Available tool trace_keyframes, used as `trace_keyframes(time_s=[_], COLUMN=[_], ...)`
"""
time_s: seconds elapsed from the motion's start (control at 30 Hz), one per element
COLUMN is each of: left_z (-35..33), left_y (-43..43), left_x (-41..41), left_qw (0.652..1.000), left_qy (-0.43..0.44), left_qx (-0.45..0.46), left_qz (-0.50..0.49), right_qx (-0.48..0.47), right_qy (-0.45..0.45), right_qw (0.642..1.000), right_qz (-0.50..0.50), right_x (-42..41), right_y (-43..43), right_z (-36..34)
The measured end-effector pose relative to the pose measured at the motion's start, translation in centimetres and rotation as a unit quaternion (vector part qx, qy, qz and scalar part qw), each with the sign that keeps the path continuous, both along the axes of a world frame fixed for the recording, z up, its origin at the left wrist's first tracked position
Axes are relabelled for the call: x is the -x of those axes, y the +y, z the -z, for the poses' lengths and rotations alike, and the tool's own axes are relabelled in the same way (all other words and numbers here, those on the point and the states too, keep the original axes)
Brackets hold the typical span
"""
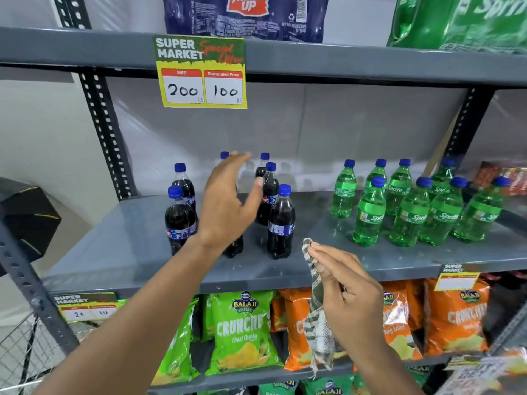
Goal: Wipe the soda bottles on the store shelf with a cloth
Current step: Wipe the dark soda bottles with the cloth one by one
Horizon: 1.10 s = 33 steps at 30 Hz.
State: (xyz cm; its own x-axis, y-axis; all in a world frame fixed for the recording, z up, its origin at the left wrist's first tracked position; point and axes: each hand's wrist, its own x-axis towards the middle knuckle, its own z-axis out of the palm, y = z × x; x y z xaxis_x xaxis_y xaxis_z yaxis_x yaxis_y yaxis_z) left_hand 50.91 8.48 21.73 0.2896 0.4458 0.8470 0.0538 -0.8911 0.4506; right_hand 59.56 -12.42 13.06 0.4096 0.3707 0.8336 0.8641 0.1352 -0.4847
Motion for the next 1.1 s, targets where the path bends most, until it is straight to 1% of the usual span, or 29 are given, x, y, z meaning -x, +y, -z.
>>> trace_keyframes(time_s=[0.03, 0.07, 0.13, 0.2, 0.23, 0.3, 0.37, 0.43, 0.53, 0.63, 0.77, 0.87, 0.93, 1.03, 1.1], left_z=[-0.2, -0.5, -0.8, -0.8, -0.6, -0.2, 0.0, 0.0, 0.1, 0.0, -0.1, 0.2, 0.1, -0.7, -1.4], left_y=[-1.0, -1.9, -2.7, -2.4, -2.0, -1.2, -0.7, -0.2, 0.6, 0.6, 0.0, -0.3, -0.6, -1.4, -2.2], left_x=[-0.5, -1.1, -2.7, -4.4, -5.2, -6.5, -7.2, -7.3, -7.3, -7.2, -7.6, -7.9, -7.9, -7.8, -7.7], left_qw=[0.999, 0.997, 0.982, 0.947, 0.93, 0.902, 0.882, 0.87, 0.862, 0.86, 0.861, 0.854, 0.846, 0.815, 0.798], left_qy=[0.016, 0.041, 0.109, 0.176, 0.198, 0.209, 0.198, 0.196, 0.211, 0.222, 0.215, 0.193, 0.164, 0.1, 0.083], left_qx=[-0.02, -0.002, 0.095, 0.21, 0.251, 0.313, 0.358, 0.378, 0.378, 0.372, 0.371, 0.389, 0.411, 0.465, 0.48], left_qz=[0.027, 0.06, 0.121, 0.171, 0.184, 0.21, 0.234, 0.249, 0.262, 0.271, 0.271, 0.286, 0.298, 0.331, 0.356], right_qx=[-0.002, -0.003, -0.008, -0.007, -0.007, -0.008, -0.01, -0.009, -0.004, -0.002, 0.002, 0.005, 0.002, 0.005, 0.024], right_qy=[0.005, 0.01, 0.01, 0.004, 0.002, 0.002, 0.004, 0.006, 0.012, 0.013, 0.005, -0.005, -0.025, -0.075, -0.106], right_qw=[1.0, 1.0, 1.0, 1.0, 1.0, 1.0, 1.0, 1.0, 1.0, 1.0, 1.0, 1.0, 1.0, 0.997, 0.993], right_qz=[-0.002, -0.003, -0.004, -0.002, 0.001, 0.009, 0.015, 0.016, 0.011, 0.0, -0.008, -0.003, 0.009, 0.035, 0.046], right_x=[-0.2, -0.3, -0.5, -0.7, -0.8, -1.3, -1.9, -2.3, -3.0, -3.3, -3.3, -3.3, -3.5, -3.8, -3.8], right_y=[-0.1, -0.2, -0.4, -0.7, -0.9, -1.4, -1.8, -2.0, -2.1, -1.7, -1.1, -0.5, 0.2, 1.6, 2.8], right_z=[0.0, -0.1, -0.2, -0.3, -0.4, -0.5, -0.5, -0.5, -0.5, -0.6, -0.5, -0.8, -1.2, -2.5, -3.7])
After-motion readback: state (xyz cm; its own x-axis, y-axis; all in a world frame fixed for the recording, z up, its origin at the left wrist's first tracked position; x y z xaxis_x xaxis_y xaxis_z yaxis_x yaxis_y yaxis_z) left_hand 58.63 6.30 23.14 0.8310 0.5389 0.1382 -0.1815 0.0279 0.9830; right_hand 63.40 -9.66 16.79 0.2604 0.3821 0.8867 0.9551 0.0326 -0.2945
